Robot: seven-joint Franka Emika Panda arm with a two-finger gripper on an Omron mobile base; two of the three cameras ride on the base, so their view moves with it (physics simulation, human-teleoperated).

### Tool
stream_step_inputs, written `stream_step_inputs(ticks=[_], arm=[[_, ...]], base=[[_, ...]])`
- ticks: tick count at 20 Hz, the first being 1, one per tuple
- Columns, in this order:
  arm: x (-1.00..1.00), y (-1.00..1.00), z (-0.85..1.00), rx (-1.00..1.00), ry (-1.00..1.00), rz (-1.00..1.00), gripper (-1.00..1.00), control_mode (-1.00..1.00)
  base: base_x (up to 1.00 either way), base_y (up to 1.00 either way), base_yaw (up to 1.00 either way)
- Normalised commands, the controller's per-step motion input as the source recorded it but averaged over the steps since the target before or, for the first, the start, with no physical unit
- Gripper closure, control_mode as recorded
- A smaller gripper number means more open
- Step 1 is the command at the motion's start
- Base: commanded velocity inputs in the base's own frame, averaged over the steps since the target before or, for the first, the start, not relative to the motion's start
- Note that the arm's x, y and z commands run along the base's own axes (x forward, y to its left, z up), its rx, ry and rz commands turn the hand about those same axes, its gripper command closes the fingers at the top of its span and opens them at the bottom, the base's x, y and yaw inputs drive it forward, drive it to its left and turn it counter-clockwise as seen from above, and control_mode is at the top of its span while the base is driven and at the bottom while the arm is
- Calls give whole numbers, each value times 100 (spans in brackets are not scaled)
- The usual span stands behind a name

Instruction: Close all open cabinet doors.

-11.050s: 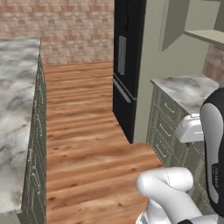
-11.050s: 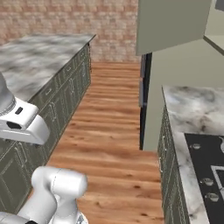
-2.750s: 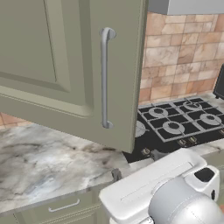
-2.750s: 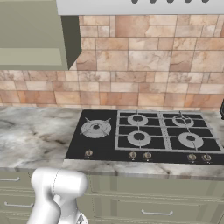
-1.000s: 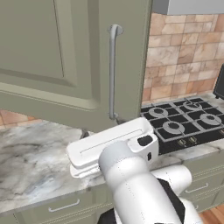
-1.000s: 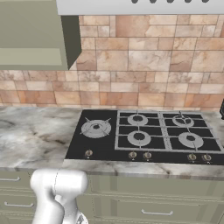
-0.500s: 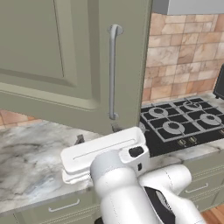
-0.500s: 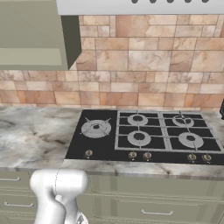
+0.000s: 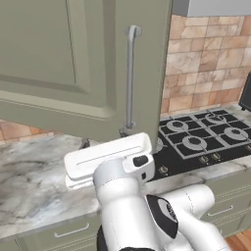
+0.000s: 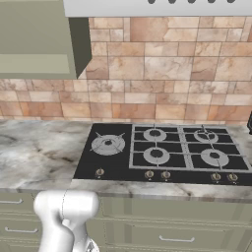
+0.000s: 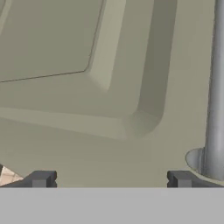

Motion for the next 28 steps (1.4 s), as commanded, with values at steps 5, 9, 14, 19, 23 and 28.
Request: stream_step_inputs(ticks=[5, 9, 14, 19, 23, 28], arm=[[45, 0, -10, 1, -10, 0, -100, -100], [57, -4, 0, 3, -8, 0, -100, -100], [59, -7, 0, 5, -5, 0, -100, -100], [53, -17, 0, 6, -3, 0, -100, -100], [52, -20, 0, 7, -1, 0, -100, -100], [48, -15, 0, 4, -3, 0, -100, -100]], base=[[0, 0, 0], [0, 0, 0], [0, 0, 0], [0, 0, 0], [0, 0, 0], [0, 0, 0]])
